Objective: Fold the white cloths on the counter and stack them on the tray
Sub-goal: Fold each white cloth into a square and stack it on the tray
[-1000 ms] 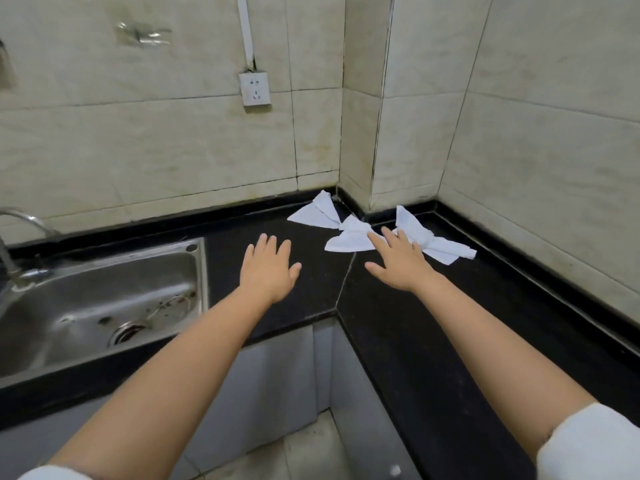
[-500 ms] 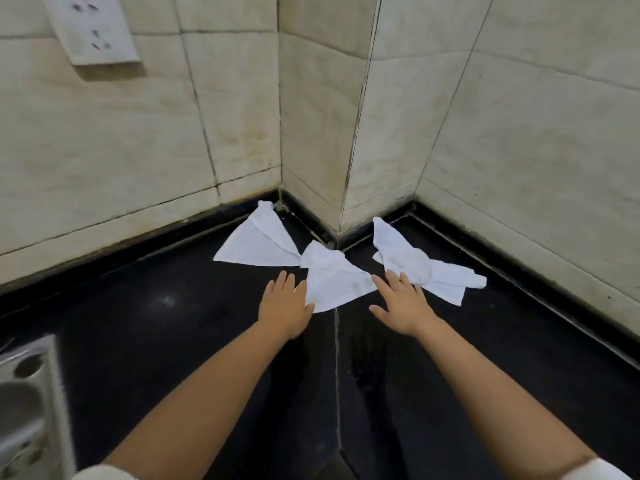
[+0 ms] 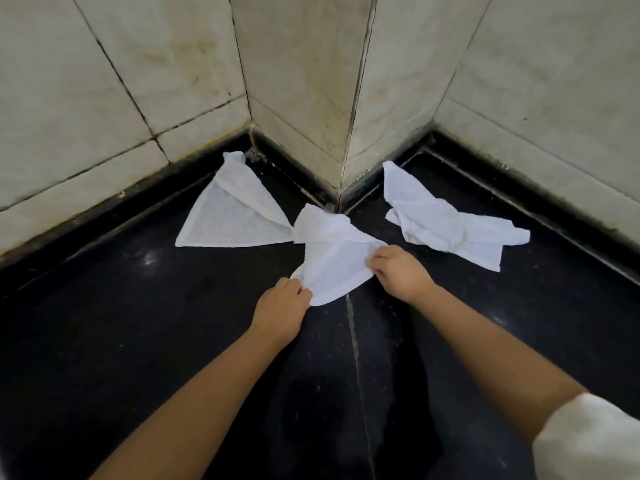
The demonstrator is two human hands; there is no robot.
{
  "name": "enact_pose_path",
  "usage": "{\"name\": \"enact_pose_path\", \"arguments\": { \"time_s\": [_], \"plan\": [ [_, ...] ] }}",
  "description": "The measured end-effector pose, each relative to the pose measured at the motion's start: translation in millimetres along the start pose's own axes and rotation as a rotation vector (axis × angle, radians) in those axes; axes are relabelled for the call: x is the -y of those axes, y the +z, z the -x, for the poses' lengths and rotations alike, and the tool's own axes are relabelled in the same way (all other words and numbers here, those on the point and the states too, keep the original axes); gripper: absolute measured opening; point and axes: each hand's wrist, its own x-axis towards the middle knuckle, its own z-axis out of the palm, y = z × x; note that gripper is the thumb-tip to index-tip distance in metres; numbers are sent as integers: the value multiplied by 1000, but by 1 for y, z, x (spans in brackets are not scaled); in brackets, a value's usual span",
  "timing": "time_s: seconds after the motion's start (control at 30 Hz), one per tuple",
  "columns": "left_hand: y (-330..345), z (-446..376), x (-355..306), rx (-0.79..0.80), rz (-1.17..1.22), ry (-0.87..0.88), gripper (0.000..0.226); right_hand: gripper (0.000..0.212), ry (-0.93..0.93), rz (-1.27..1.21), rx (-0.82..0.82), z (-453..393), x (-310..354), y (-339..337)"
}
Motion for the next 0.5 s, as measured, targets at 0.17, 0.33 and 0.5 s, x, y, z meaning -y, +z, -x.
{"name": "enact_pose_path", "arguments": {
  "time_s": [0.17,0.33,0.5],
  "plan": [
    [-5,-1,4,-70,161,17,16,19,-37,-14,-3,-4,-1,2],
    [-45,-6,3,-240,413,-58,36,9,82,-114,-210,17,3,-25],
    [-86,-19,-25,-279,242,232,28,5,14,-64,-271,78,-19,-71]
  ]
}}
